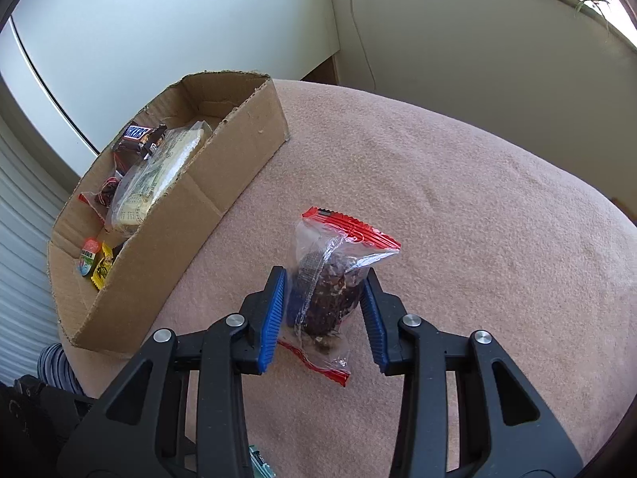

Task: Organize snacks
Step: 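Carry the dried-fruit bag and green mint packet over the cardboard box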

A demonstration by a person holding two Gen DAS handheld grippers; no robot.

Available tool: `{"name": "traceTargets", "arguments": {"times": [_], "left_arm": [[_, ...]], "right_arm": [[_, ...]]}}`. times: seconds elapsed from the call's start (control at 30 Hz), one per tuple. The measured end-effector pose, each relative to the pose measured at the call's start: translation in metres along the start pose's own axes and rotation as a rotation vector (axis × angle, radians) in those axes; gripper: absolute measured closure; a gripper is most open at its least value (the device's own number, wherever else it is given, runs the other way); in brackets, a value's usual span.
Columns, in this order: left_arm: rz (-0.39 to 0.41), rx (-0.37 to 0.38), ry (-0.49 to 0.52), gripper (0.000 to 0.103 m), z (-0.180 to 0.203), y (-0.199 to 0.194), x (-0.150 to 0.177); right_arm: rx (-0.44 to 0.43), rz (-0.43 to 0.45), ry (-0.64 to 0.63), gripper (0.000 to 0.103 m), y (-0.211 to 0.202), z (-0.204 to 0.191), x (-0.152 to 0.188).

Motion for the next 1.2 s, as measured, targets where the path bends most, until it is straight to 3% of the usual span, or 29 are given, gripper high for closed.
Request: {"name": "traceTargets", "arguments": {"times": [0.23,0.5,0.77,1.2], "left_arm": [[0.055,-0.025,-0.033,0.082,-0.011,-0.011,-0.012],[0.155,-0.093,-0.125,0.082,-0.054,-0.035,-0.037],[0.235,-0.218,-0.187,0.082,-0.101,-0.058,-0.056],[0.272,-0.384,-0.218,0.082,-0.154,-0.072,-0.073]], "right_arm": [[0.016,0.049,0.026,0.064,-0.025,0.021,-0.001],[0.009,0.103,0.028,0.064,-0.044,0.021,-0.017],[-0.022,0.137,0.004,0.064,-0.047,0.004,-0.039],[-0.089,0.157,-0.041,0.064,-0.025,-0.04,-0.078]]}}
Point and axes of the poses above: each gripper's, at about its wrist camera, not at the fingertips, and y roughly the way its jaws point, z to its right, x to its underside, the point moved 5 cm from there along y, roughly the way its jaws point, and after that the axes turned 8 degrees about z, right-handed, at the moved point
